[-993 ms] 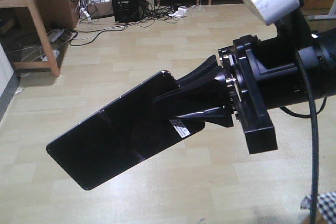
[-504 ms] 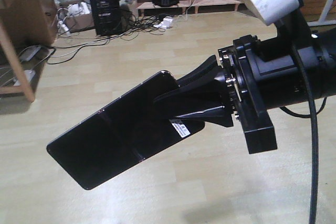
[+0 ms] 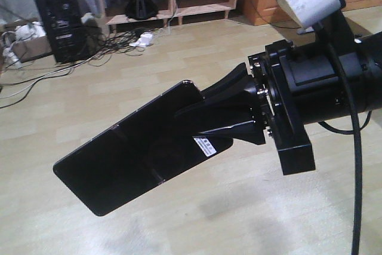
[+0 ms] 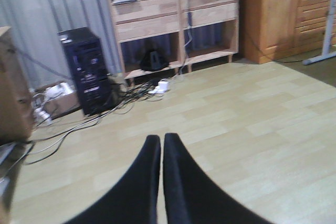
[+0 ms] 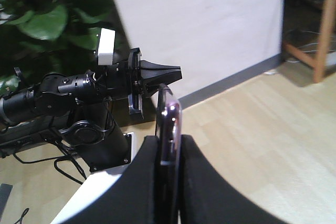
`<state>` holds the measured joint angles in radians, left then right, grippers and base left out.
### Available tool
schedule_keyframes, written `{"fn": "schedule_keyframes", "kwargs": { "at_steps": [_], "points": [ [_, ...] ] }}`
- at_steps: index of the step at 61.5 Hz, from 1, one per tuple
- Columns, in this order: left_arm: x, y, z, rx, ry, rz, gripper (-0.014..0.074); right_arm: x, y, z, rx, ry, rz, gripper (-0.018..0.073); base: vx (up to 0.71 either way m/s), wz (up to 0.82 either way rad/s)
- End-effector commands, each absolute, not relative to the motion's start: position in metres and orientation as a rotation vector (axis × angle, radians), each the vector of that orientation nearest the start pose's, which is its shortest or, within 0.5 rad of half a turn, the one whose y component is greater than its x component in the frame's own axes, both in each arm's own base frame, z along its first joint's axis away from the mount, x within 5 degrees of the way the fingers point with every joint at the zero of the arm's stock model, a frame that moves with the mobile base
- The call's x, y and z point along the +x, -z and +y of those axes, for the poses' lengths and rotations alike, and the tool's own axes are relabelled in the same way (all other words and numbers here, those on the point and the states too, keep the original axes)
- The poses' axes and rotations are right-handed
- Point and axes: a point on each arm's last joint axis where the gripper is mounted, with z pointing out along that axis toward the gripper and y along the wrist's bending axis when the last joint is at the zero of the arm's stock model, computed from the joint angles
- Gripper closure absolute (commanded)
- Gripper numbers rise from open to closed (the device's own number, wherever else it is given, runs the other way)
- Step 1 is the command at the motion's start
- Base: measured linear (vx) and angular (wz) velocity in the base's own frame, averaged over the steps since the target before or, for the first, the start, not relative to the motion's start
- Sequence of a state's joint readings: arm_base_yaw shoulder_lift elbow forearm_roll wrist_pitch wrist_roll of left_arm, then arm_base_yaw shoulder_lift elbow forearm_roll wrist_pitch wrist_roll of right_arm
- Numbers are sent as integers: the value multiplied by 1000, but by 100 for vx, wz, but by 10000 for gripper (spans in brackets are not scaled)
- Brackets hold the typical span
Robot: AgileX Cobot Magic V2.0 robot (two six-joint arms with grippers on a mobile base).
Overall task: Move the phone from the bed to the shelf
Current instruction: 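Hold the phone in the right gripper while the base drives to the shelf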
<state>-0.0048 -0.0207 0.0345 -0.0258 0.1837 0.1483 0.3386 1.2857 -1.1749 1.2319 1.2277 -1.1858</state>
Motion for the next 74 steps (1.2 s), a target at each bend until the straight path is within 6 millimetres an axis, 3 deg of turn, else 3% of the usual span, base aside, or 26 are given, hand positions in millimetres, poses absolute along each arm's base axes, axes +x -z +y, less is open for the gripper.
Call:
{"fn": "schedule_keyframes", "kwargs": {
  "at_steps": [1, 74],
  "points": [
    [55, -200, -1, 97, -73, 1580, 595, 186, -412, 155, -1236, -1300, 1591, 561, 44, -30],
    [55, -200, -1, 97, -73, 1580, 595, 186, -412, 155, -1235, -1299, 1591, 561, 48, -19]
  ]
}}
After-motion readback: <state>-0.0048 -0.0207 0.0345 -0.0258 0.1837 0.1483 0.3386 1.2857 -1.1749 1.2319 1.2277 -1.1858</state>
